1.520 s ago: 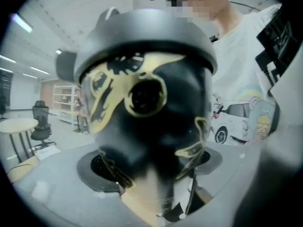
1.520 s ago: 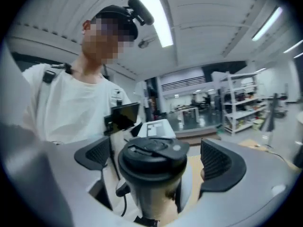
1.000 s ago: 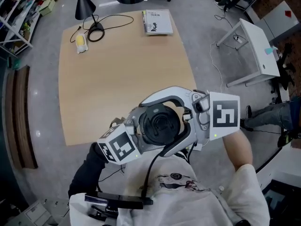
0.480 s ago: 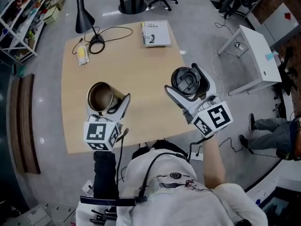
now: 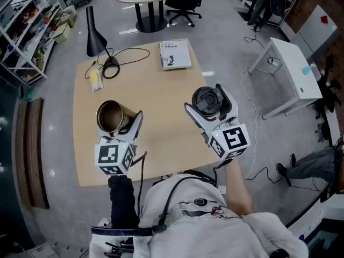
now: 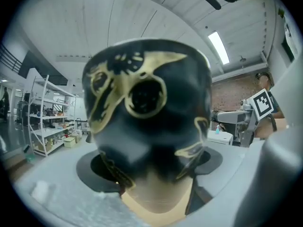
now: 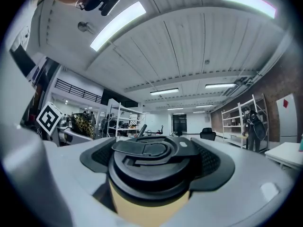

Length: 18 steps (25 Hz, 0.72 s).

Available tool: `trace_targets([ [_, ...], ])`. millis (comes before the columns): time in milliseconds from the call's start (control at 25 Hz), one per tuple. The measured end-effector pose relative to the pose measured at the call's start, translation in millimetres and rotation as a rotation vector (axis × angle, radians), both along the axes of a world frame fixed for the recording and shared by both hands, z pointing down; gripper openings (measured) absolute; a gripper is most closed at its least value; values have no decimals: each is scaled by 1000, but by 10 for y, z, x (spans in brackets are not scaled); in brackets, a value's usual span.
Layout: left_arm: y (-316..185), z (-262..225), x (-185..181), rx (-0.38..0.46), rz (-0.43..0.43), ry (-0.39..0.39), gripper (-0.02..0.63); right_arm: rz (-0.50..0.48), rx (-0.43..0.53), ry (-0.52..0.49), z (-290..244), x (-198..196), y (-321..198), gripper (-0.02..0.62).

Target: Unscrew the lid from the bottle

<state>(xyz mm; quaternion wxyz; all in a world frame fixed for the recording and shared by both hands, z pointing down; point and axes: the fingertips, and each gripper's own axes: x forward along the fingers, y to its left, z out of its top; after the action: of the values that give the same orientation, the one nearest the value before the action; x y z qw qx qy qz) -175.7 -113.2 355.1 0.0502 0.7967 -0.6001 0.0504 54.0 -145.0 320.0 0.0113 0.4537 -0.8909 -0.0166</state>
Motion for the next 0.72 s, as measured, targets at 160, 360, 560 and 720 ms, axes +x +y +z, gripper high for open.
trace_targets([
  [160,-10,-1,20,5,-1,4,417,-6,-18,-3,86,-7,1,492],
  [360,-4,87,82,-18,2,-9,416,-11,-37,1,178,46,-4,492],
  [560,18,145,140,-39,4,-12,416,-22,-40,-3,184,102,-13,492],
  [720,2,183,158,-46,6,-15,417,-34,-47,-6,210,101,-32,492],
])
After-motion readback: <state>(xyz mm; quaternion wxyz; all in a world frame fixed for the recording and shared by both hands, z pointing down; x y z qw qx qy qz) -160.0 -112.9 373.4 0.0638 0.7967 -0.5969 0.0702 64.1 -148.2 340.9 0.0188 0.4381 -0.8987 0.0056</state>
